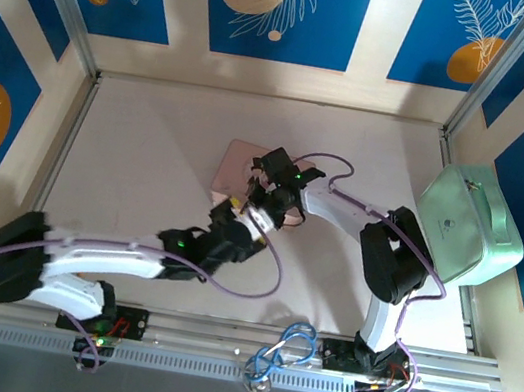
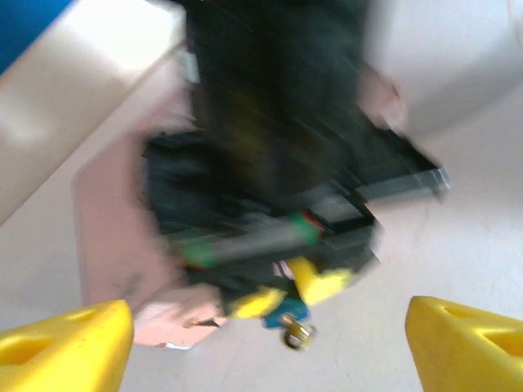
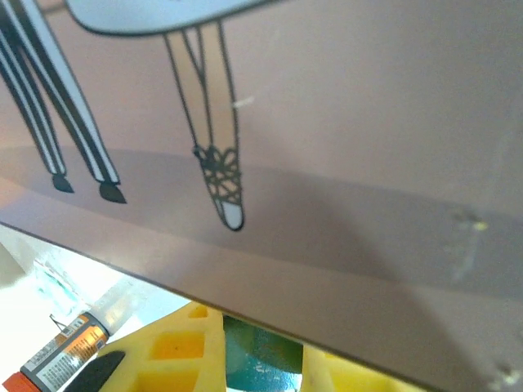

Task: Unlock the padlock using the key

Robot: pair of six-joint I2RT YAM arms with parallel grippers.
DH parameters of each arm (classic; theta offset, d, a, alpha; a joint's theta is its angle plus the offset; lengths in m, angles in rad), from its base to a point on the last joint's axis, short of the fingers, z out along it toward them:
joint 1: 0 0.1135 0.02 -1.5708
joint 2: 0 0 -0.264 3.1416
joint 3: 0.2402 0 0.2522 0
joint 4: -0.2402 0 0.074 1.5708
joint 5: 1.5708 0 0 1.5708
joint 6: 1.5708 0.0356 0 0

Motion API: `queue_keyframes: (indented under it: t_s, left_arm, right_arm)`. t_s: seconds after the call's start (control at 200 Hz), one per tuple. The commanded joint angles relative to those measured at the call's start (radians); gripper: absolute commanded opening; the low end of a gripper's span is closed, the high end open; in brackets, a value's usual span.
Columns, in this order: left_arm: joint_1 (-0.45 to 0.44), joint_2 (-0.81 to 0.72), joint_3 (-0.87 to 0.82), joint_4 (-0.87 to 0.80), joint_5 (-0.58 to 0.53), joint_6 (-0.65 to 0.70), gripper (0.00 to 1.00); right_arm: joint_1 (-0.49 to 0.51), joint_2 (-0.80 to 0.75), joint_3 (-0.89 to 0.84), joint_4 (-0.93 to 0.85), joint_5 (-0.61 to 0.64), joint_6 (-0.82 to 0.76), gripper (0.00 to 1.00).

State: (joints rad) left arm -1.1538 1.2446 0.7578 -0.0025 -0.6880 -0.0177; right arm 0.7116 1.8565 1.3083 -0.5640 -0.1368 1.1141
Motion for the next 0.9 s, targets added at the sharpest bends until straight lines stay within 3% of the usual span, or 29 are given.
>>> queue_keyframes:
  t_s: [0.0, 0.125, 0.225, 0.475, 0.615, 0.745, 0.895]
  left_arm:
    - [0.104, -0.183, 0.051, -0.230, 0.043, -0.330, 0.91]
    - [0.331, -0.320, 0.019, -0.345, 0.307, -0.579, 0.84]
    - [0.411, -0.345, -0.018, -0.330, 0.438, -0.667, 0.75]
    - [0.422, -0.263, -0.103, -0.210, 0.581, -0.892, 0.63]
    - [0.412, -0.215, -0.186, -0.087, 0.657, -1.031, 0.48]
    - [0.394, -0.173, -0.259, 0.027, 0.651, -1.131, 0.46]
    - [0.379, -0.087, -0.241, 0.106, 0.655, -1.140, 0.46]
  right_arm:
    - [0.050, 0.093, -0.045, -0.151, -0.118, 0.032, 0.00]
    - [0.068, 0.087, -0.045, -0.204, -0.041, 0.030, 0.00]
    - [0.089, 0.087, -0.044, -0.230, -0.005, 0.029, 0.00]
    - [0.093, 0.119, 0.000, -0.273, 0.066, 0.009, 0.00]
    - [0.080, 0.198, 0.093, -0.329, 0.074, -0.037, 0.00]
    - [0.025, 0.240, 0.146, -0.362, 0.112, -0.072, 0.00]
    - [-0.042, 0.240, 0.204, -0.400, 0.143, -0.132, 0.00]
